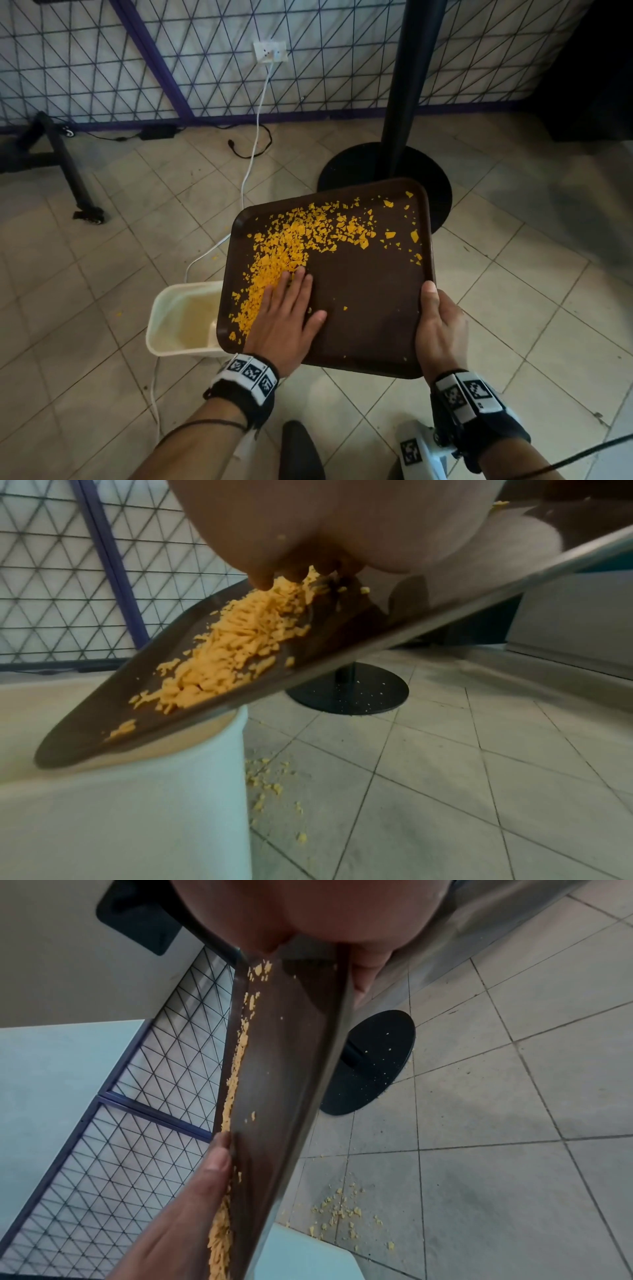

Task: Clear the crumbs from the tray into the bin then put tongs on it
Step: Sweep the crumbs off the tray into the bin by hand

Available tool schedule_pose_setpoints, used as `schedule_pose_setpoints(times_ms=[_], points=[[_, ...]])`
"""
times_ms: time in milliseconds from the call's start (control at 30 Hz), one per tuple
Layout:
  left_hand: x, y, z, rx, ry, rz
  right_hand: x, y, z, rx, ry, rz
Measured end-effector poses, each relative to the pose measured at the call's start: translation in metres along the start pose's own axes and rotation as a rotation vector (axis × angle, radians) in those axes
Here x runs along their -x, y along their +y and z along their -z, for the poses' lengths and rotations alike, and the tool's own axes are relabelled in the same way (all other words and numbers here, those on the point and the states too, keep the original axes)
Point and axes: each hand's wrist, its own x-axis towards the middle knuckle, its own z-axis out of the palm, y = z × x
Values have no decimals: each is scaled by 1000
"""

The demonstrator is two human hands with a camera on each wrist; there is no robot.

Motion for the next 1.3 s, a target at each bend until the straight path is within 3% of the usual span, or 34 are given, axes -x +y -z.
schedule_pose_setpoints(times_ms=[67, 167, 267, 367, 633, 700, 833, 900, 1000, 1100, 1200, 1300], points=[[-9, 11, 12, 16, 67, -75, 1, 0, -2, 12, -4, 3], [-32, 58, 31, 51, 182, -305, 2, -1, -5, 18, 13, 34], [-54, 100, 41, 43, 202, -411, 2, 2, -6, 23, 31, 68], [-68, 98, 40, 51, 187, -331, 0, 5, -3, 4, 18, 38], [-50, 1, 16, 101, 97, 41, 2, 0, 1, -11, -14, 3], [-50, 11, 25, 110, 134, -10, 2, -1, 0, -24, -16, -7], [-67, 79, 49, 142, 221, -303, 2, 0, -3, -13, 14, 16], [-77, 108, 57, 136, 232, -378, 3, -1, -2, -13, 15, 31], [-87, 116, 57, 100, 228, -379, 3, -3, 1, -14, 16, 43], [-78, 88, 44, 18, 169, -362, 0, 0, 4, -23, 21, 8], [-64, 49, 31, 20, 111, -229, -1, 1, 6, -33, 14, -10], [-68, 41, 44, 76, 154, -141, -1, -1, 8, -33, -12, -22]])
